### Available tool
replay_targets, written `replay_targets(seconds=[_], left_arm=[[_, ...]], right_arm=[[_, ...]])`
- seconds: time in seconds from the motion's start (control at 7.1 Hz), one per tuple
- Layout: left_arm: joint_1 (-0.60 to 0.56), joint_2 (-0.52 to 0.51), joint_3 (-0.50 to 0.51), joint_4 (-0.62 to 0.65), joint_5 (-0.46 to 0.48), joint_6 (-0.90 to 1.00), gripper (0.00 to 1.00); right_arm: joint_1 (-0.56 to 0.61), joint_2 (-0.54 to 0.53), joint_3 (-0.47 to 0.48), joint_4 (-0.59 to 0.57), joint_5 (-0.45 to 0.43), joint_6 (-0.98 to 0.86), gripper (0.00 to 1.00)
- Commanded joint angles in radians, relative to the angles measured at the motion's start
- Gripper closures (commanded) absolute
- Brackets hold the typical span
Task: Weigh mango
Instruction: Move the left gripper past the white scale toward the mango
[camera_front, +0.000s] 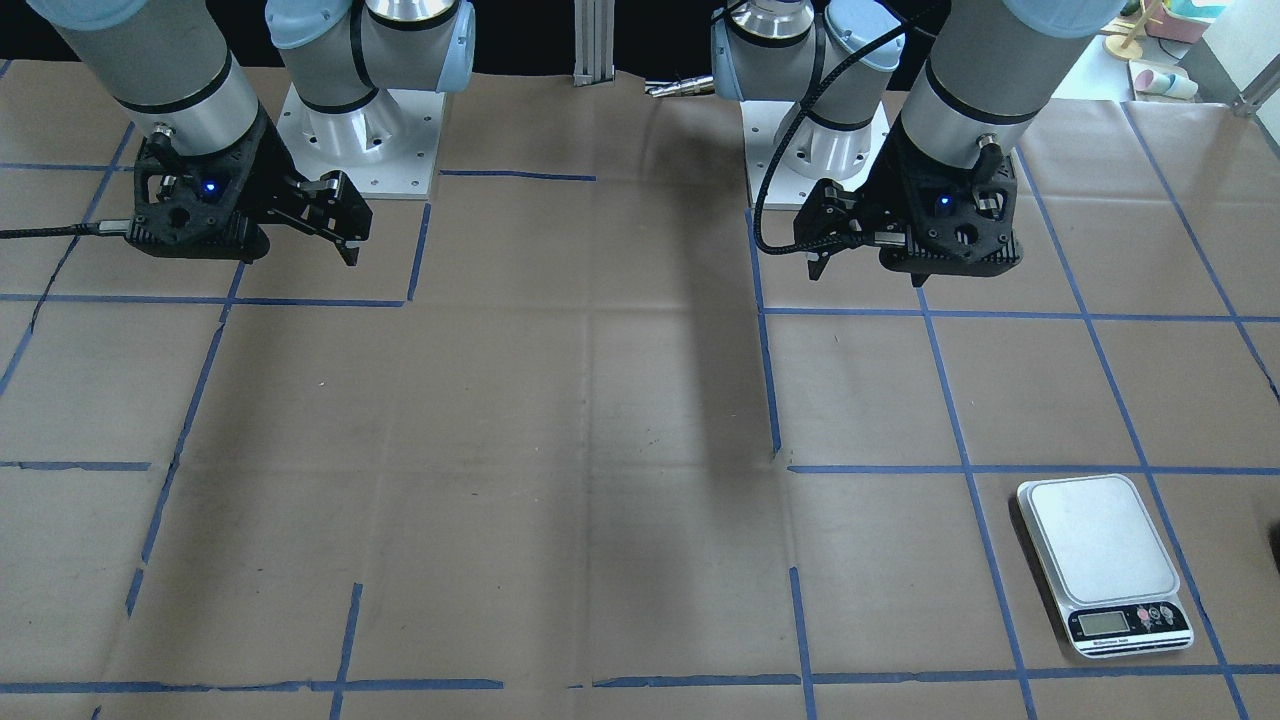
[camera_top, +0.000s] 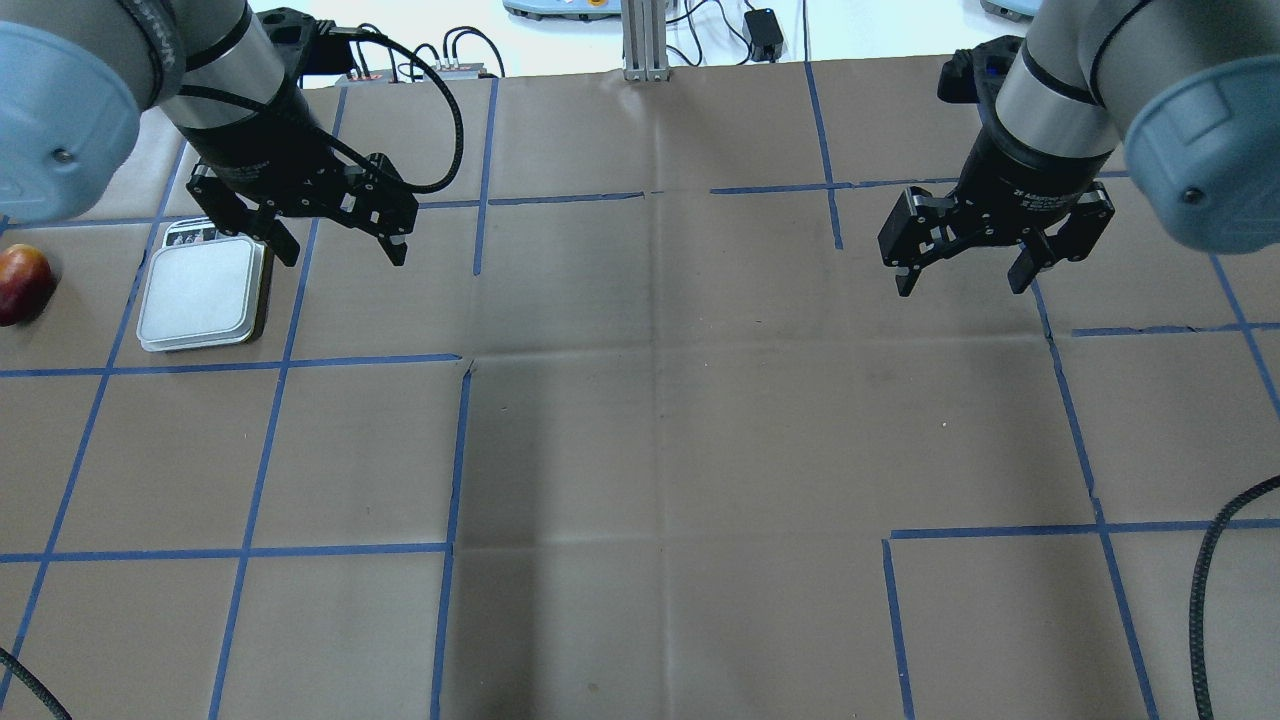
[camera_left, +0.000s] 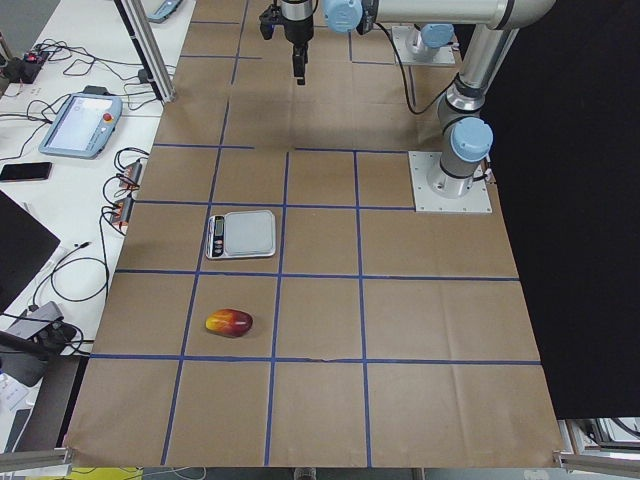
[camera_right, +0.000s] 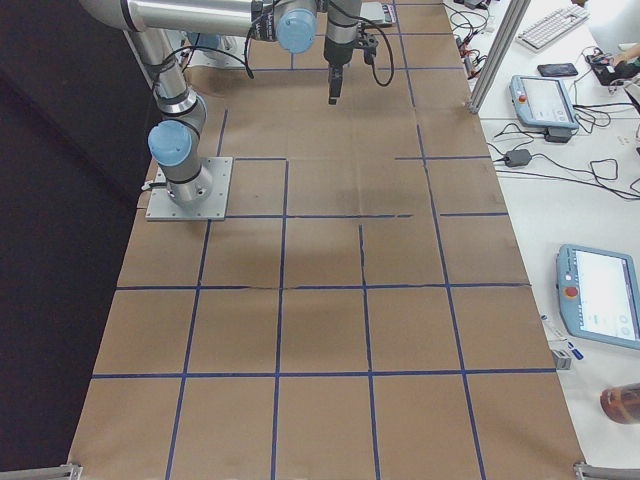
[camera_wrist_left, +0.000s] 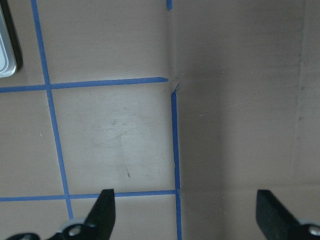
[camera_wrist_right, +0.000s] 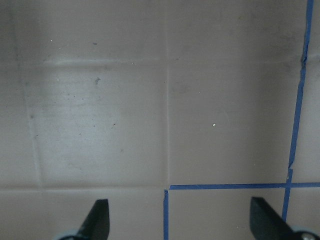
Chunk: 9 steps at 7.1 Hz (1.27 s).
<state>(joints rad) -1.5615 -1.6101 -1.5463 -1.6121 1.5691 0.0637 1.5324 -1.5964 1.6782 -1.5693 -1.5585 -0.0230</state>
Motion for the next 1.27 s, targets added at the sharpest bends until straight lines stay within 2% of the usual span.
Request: replay_targets(seconds=[0.0,1.13], left_arm=[[0.0,0.001,0.0,0.0,0.002,0.001,0.0],[0.02,-0.005,0.031,0.003,0.006,0.001,0.0]], right_arm=[[0.0,-0.001,0.0,0.0,0.0,0.0,0.0],[0.0,-0.001,0.0,0.0,0.0,0.0,0.0]])
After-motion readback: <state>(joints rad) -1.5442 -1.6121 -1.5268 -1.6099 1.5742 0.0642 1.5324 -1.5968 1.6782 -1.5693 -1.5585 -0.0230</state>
